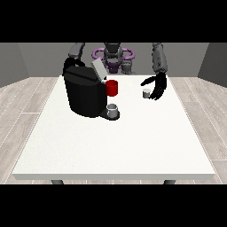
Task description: Insert the coffee pod into the coffee machine and close the lid
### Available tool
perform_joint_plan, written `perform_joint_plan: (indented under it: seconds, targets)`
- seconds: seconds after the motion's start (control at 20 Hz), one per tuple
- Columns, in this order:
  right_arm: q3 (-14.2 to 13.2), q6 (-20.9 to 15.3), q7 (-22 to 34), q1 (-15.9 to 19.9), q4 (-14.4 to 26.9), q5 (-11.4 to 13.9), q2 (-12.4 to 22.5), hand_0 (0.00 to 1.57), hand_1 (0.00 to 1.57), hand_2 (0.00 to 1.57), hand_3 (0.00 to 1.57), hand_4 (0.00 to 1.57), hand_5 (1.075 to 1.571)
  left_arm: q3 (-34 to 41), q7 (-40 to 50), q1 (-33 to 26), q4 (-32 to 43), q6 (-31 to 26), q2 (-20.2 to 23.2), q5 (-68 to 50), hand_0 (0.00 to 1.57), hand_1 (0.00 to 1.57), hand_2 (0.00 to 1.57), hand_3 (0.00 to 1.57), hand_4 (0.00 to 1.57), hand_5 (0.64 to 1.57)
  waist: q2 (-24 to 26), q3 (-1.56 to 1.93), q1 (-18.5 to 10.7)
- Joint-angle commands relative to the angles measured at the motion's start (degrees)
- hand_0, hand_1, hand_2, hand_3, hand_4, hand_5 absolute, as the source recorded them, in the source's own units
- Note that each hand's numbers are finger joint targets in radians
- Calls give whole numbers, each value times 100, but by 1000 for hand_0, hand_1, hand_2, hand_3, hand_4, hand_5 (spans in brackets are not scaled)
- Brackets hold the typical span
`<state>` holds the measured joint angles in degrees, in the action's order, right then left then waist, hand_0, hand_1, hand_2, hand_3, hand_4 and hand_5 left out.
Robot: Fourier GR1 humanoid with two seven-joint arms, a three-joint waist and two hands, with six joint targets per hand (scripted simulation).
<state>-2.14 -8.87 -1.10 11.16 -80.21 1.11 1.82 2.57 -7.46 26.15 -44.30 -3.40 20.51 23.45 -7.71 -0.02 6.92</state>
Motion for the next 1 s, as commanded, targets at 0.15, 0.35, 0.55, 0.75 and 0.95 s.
perform_joint_plan:
  seconds: [0.15, 0.35, 0.55, 0.75, 0.95]
  targets:
    - [-49, -127, -188, 192, 235, 15, -30, 0, 0, 0, 0, 520, 1571, -196, -410, 228, 357, 686, -108, 636, 645, 645, 788, 527, 0, 1571, -263, 1, -18]
    - [-83, -56, -29, 294, 227, -70, 16, 0, 0, 0, 0, 524, 1571, -10, -518, 494, 578, 843, -94, 676, 719, 719, 864, 649, 229, 1571, -181, 1, -3]
    - [119, 153, -308, -238, 49, -122, -85, 0, 0, 0, 0, 492, 1571, 98, -635, 429, 870, 1086, -27, 793, 824, 824, 972, 737, 389, 1571, -40, 1, 172]
    - [15, -25, -73, 358, 50, -154, -53, 0, 0, 0, 0, 515, 1571, -16, -634, 750, 1001, 1527, 5, 1152, 987, 987, 1095, 867, 286, 1571, -424, 0, 213]
    - [-76, 84, 136, 180, -117, -277, 89, 0, 0, 0, 0, 429, 1571, -106, -864, 503, 1294, 1387, 185, 1366, 1028, 1028, 1112, 890, 287, 1571, -224, -1, 218]
